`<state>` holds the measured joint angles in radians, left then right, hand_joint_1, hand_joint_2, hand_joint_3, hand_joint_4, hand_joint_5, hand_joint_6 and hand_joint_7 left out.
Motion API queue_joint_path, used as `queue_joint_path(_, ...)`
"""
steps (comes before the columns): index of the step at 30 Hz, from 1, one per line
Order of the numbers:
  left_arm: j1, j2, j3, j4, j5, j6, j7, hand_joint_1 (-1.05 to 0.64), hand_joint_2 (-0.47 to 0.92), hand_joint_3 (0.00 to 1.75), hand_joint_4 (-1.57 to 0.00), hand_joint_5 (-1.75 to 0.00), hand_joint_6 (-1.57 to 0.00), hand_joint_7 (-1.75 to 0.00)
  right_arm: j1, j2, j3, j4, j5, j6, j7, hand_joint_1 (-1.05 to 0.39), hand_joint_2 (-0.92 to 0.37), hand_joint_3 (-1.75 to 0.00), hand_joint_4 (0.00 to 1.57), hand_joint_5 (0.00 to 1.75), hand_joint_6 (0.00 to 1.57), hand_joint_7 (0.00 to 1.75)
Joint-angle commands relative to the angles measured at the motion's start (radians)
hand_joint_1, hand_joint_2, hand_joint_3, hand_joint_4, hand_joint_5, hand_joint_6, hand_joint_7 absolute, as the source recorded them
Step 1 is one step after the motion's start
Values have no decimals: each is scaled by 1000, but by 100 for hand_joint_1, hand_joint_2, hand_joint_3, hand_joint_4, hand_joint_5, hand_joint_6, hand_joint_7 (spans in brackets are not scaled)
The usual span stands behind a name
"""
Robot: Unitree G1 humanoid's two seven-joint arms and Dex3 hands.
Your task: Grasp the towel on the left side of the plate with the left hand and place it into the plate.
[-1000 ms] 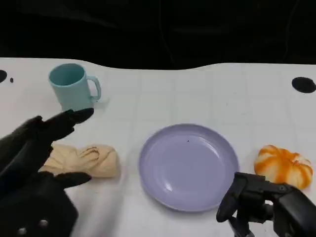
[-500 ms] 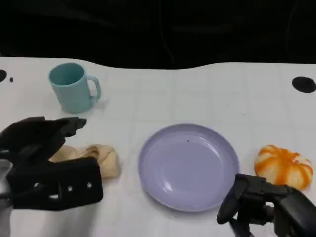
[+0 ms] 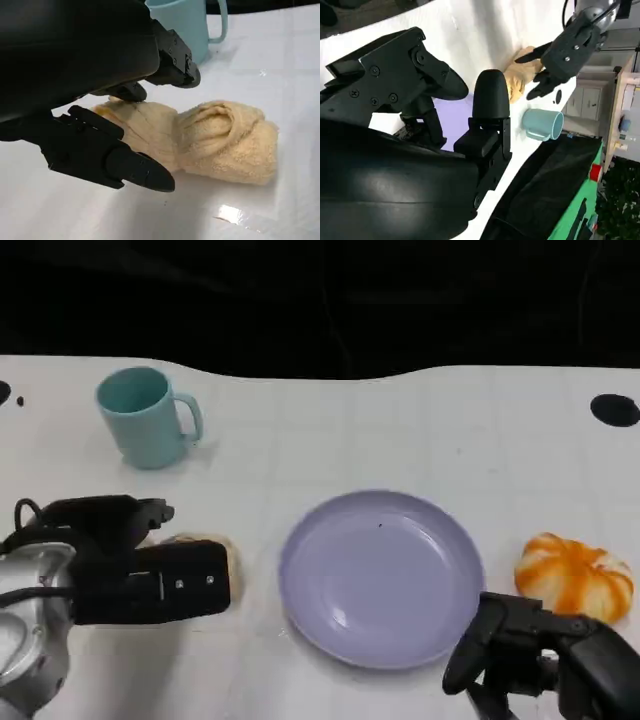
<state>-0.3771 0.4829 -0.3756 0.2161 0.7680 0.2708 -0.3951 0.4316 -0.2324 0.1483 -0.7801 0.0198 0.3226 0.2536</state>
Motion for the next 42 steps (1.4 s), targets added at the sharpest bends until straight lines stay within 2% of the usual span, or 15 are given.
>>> queue_joint_path(1, -26, -29, -29, 69, 0, -8, 21, -48, 89, 1, -43, -11, -37, -2, 10, -8, -12, -12, 16, -5, 4, -10, -56, -110, 76, 169, 69, 136)
queue_joint_path(5, -33, -53, -36, 122, -5, -25, 54, -44, 92, 3, -57, -13, -43, -3, 8, -8, -12, -14, 18, 0, 3, -10, -56, -110, 75, 170, 69, 136)
queue_joint_path(9, -33, -85, -32, 209, -22, -60, 137, -37, 92, 8, -86, -26, -57, -7, 5, -11, -11, -11, 12, -6, 2, -10, -55, -110, 76, 170, 69, 136)
queue_joint_path(13, -28, -102, -20, 276, -59, -99, 202, -30, 92, 6, -74, -77, -76, -2, 5, -12, -12, -16, 11, 0, 2, -11, -55, -111, 76, 169, 69, 136)
queue_joint_path(16, -12, -100, -15, 302, -75, -147, 261, -30, 92, 5, -67, -100, -87, -3, 5, -14, -16, -17, 13, 3, 3, -12, -55, -110, 77, 169, 70, 135)
queue_joint_path(19, 5, -88, -15, 327, -79, -224, 355, -24, 92, 11, -67, -108, -98, -7, 5, -13, -18, -14, 17, 2, 4, -11, -55, -110, 77, 168, 70, 135)
queue_joint_path(21, 11, -80, -18, 351, -69, -278, 435, -19, 92, 21, -78, -107, -111, -10, 5, -12, -19, -11, 20, -3, 6, -11, -55, -110, 77, 168, 70, 135)
queue_joint_path(22, 13, -76, -19, 366, -61, -304, 484, -19, 92, 23, -79, -117, -115, -11, 5, -12, -18, -10, 19, -5, 5, -11, -55, -110, 77, 168, 70, 134)
queue_joint_path(23, 16, -74, -18, 380, -53, -329, 538, -19, 90, 23, -74, -151, -102, -62, 5, -12, -18, -10, 18, -6, 5, -10, -55, -110, 77, 168, 70, 134)
queue_joint_path(24, 18, -73, -16, 392, -48, -351, 585, -19, 90, 23, -75, -162, -79, -117, 5, -13, -17, -10, 17, -6, 5, -11, -55, -110, 77, 168, 70, 134)
queue_joint_path(26, 23, -72, -7, 400, -50, -376, 642, -20, 92, 23, -79, -172, -62, -163, 5, -13, -16, -11, 15, -5, 4, -11, -55, -109, 77, 168, 70, 134)
queue_joint_path(35, 77, -71, 95, 194, -101, -306, 628, -20, 91, 28, -86, -175, -58, -175, -4, -12, -17, -9, 19, 7, 6, -11, -56, -109, 77, 167, 70, 134)
queue_joint_path(37, 84, -79, 116, 138, -114, -279, 611, -19, 87, 39, -87, -175, -59, -175, -3, -12, -17, -11, 16, 10, 5, -11, -56, -108, 77, 167, 70, 134)
queue_joint_path(40, 87, -86, 136, 66, -131, -266, 603, -16, 62, 89, -90, -175, -66, -175, 0, -12, -17, -9, 17, 4, 6, -11, -57, -107, 77, 167, 70, 133)
queue_joint_path(42, 87, -89, 141, 25, -131, -260, 594, -16, 53, 106, -91, -175, -67, -175, 1, -12, -17, -10, 19, 4, 7, -11, -57, -107, 77, 167, 70, 133)
